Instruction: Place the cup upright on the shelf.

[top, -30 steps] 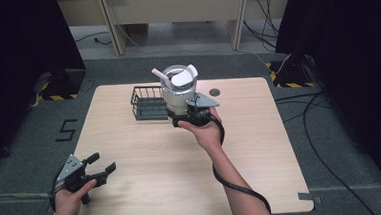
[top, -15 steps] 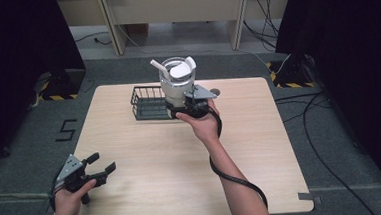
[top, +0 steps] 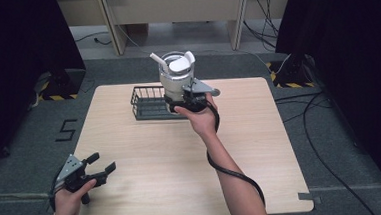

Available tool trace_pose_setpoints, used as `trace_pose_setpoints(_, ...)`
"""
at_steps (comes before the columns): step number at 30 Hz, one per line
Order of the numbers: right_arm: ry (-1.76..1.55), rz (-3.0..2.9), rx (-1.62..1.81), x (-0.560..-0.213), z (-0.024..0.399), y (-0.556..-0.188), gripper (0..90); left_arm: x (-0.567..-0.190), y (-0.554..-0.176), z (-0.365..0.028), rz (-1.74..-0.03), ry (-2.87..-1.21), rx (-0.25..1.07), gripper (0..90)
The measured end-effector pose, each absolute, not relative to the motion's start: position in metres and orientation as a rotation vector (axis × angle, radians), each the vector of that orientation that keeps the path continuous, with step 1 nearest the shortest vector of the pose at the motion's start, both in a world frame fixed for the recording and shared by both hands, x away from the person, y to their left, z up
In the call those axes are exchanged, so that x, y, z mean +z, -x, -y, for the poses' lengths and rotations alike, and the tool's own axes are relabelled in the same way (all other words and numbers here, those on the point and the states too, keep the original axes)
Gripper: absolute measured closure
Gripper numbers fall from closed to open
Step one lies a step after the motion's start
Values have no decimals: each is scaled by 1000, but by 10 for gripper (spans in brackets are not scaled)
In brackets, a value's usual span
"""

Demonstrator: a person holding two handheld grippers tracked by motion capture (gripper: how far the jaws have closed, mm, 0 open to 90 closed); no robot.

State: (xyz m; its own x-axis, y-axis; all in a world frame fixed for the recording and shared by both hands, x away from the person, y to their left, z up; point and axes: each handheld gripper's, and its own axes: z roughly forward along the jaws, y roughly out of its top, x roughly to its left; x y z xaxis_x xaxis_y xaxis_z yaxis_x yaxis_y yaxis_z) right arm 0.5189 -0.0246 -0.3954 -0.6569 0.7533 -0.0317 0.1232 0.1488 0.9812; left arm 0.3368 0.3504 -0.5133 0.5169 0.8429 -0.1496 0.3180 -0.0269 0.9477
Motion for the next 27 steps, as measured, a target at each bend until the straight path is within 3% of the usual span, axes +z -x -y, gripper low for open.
trace_pose_setpoints(27,-882,-1875,1494,-388,13,-557,118,-514,-337,-351,-1019,-1595,561,150)
